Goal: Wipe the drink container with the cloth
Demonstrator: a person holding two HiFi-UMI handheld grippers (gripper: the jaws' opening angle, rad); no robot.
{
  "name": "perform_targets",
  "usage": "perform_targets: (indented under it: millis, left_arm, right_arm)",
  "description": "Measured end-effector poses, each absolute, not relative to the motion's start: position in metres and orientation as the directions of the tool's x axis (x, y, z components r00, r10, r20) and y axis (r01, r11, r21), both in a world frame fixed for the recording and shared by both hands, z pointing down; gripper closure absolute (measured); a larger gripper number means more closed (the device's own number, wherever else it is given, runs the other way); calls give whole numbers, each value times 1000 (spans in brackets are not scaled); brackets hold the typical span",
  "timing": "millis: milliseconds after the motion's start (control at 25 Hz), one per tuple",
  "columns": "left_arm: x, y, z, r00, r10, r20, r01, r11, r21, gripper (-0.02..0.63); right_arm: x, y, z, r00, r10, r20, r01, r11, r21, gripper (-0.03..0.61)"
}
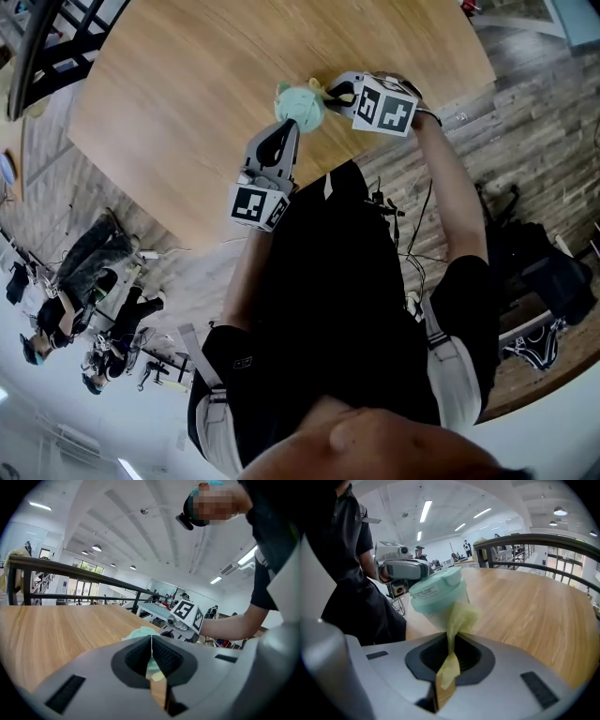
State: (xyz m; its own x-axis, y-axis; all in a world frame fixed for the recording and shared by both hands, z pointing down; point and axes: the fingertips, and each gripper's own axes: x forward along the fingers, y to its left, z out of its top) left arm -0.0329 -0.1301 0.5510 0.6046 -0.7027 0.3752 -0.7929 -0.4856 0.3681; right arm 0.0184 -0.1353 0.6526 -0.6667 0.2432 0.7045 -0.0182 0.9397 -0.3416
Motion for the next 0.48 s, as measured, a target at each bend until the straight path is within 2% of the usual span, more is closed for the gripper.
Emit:
perform_targets:
  millis: [480]
  left_arm:
    - [-31,-128,553,615,-699,365,-782,-480,397,588]
  right_arm:
    - [19,-126,715,-468,454,758,139,885,-445,532]
